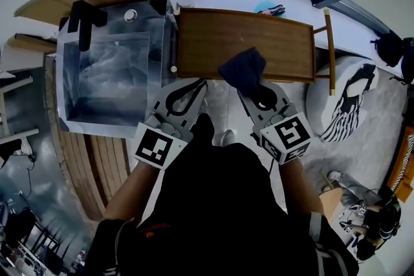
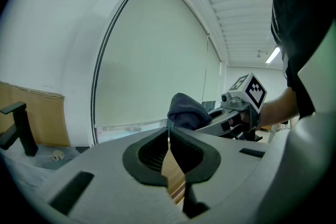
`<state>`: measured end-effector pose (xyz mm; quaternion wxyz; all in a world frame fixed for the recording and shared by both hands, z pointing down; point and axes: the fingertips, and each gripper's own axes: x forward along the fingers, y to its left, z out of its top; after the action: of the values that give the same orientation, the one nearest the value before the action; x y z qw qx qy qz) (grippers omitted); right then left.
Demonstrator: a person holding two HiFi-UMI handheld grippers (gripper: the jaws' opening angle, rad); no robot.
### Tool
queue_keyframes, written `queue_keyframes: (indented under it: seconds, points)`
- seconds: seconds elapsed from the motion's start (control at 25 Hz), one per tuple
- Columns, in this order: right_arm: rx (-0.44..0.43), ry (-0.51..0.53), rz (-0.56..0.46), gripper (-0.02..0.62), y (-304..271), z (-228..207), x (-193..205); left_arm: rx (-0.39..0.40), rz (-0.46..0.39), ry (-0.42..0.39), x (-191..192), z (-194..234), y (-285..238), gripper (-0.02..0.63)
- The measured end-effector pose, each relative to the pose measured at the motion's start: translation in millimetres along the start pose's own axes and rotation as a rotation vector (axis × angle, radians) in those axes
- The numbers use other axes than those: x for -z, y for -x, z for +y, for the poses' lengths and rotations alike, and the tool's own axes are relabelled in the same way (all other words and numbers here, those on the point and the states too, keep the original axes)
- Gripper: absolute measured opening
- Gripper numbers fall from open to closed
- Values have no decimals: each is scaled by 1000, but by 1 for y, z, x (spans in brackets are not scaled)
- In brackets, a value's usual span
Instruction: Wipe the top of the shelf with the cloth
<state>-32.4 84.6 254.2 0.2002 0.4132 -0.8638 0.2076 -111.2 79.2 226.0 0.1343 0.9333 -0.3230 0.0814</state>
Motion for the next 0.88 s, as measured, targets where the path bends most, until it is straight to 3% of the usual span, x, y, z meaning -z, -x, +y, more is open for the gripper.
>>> queue_keyframes:
  seconds: [0.44,0.88]
  points:
    - [17,6,18,55,-31,-8,-13,11,-9,7,-2,33,-10,26]
    - [4,41,38,55,-54,-16,-19,-32,-12,18,-1,63,-15,26]
